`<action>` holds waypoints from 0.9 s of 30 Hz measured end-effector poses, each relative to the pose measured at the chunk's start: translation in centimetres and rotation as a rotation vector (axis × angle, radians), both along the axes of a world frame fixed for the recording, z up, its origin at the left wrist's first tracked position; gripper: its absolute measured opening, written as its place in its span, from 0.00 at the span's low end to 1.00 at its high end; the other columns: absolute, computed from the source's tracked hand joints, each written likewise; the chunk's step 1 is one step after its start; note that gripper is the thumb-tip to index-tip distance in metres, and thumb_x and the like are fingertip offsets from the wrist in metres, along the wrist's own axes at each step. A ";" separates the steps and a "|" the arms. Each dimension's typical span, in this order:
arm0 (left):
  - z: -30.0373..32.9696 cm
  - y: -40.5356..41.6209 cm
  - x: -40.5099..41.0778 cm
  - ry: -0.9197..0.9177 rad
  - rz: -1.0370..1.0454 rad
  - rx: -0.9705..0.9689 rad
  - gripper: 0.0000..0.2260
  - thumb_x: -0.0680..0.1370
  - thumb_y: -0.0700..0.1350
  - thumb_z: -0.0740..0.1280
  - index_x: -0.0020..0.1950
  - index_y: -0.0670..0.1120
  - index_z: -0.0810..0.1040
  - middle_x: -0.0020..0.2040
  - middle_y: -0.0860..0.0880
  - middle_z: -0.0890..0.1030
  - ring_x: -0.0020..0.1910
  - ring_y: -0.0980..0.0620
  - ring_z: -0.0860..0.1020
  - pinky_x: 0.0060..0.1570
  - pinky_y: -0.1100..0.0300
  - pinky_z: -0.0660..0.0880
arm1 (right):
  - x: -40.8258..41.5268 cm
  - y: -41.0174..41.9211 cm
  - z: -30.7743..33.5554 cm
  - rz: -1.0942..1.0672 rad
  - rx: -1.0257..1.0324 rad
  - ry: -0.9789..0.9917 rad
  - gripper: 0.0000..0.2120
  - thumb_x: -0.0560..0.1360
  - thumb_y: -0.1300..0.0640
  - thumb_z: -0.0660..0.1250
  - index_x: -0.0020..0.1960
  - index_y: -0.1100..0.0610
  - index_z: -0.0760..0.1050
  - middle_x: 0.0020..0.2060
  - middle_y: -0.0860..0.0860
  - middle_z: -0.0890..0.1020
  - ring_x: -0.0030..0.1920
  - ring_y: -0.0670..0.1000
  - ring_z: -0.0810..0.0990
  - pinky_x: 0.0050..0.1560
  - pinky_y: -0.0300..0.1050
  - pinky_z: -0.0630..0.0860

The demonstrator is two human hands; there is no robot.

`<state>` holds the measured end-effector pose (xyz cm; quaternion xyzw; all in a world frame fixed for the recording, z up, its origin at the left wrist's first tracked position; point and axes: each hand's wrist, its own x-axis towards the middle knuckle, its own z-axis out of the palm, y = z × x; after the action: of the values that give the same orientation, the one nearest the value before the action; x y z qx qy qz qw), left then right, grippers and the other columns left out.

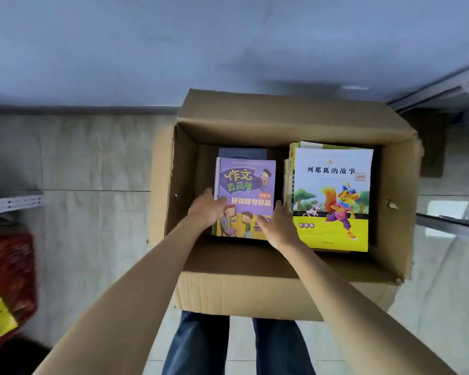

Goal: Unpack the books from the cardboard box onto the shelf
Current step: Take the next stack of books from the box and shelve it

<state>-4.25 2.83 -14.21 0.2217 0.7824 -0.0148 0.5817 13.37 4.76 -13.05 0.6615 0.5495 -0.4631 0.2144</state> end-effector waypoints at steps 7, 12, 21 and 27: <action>-7.9 -0.5 1.0 -0.118 0.382 0.022 0.21 0.79 0.54 0.65 0.67 0.43 0.74 0.60 0.41 0.82 0.55 0.43 0.83 0.59 0.45 0.78 | -0.4 0.2 -7.8 -0.401 -0.088 0.078 0.31 0.80 0.45 0.60 0.75 0.62 0.60 0.70 0.58 0.73 0.68 0.60 0.74 0.64 0.49 0.72; -8.6 -1.7 2.7 -0.025 0.541 0.119 0.18 0.78 0.54 0.68 0.63 0.46 0.73 0.54 0.46 0.84 0.39 0.55 0.83 0.32 0.64 0.77 | -0.4 -0.1 -9.1 -0.500 -0.048 0.033 0.21 0.81 0.49 0.59 0.66 0.63 0.69 0.61 0.59 0.79 0.59 0.61 0.78 0.47 0.44 0.68; -7.3 -1.4 2.4 0.014 0.609 0.051 0.19 0.75 0.58 0.69 0.60 0.47 0.73 0.53 0.46 0.84 0.41 0.51 0.85 0.39 0.58 0.82 | -1.1 0.6 -8.2 -0.544 -0.024 -0.044 0.20 0.79 0.51 0.61 0.64 0.64 0.71 0.54 0.59 0.81 0.50 0.60 0.81 0.47 0.48 0.74; -7.5 0.0 1.2 -0.253 0.637 -0.074 0.27 0.72 0.62 0.71 0.63 0.45 0.76 0.53 0.44 0.85 0.42 0.48 0.85 0.38 0.59 0.78 | -0.7 0.5 -8.4 -0.609 -0.030 0.012 0.19 0.78 0.52 0.64 0.64 0.62 0.71 0.57 0.58 0.81 0.42 0.55 0.76 0.44 0.45 0.71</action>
<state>-3.06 2.83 -21.75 -0.0551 0.7331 0.1666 0.6571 12.64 5.21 -21.45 0.7898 0.3202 -0.5181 0.0722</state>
